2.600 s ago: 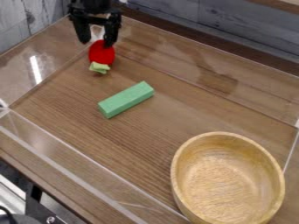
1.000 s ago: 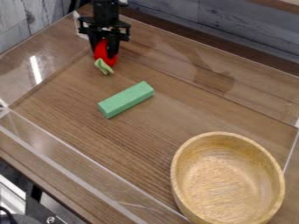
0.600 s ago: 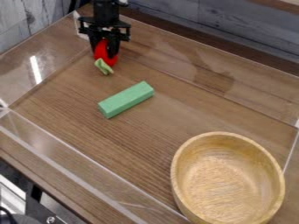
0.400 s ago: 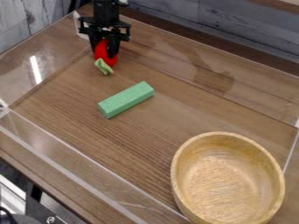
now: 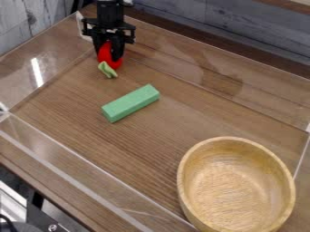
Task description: Move the red object to the right side of the table
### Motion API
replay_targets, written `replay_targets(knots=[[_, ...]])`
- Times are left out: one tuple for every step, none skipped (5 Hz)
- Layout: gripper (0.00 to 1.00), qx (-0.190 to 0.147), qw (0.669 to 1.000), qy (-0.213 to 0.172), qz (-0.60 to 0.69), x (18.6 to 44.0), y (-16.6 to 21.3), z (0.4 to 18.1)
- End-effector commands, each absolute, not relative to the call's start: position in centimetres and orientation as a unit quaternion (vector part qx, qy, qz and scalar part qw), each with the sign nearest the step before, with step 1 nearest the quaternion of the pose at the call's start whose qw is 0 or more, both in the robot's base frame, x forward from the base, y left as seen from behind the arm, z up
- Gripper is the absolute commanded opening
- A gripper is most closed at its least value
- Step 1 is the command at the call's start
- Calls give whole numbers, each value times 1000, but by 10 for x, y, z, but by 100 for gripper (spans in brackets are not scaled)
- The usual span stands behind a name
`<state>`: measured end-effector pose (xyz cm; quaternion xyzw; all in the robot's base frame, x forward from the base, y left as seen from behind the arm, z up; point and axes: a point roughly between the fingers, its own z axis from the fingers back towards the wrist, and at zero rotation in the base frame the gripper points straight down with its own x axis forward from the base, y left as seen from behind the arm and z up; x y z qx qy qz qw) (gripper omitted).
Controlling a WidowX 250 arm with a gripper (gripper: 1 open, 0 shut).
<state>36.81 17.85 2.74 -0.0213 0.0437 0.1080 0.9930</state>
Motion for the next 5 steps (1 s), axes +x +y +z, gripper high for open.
replay_targets(knots=[[0,-19,994,37,100,370,174,36],[0,-21,994,41,97,370,171,33],[0,-24,994,45,93,370,168,30],[0,-27,994,49,90,370,165,28],[0,-36,994,43,89,370,159,46]])
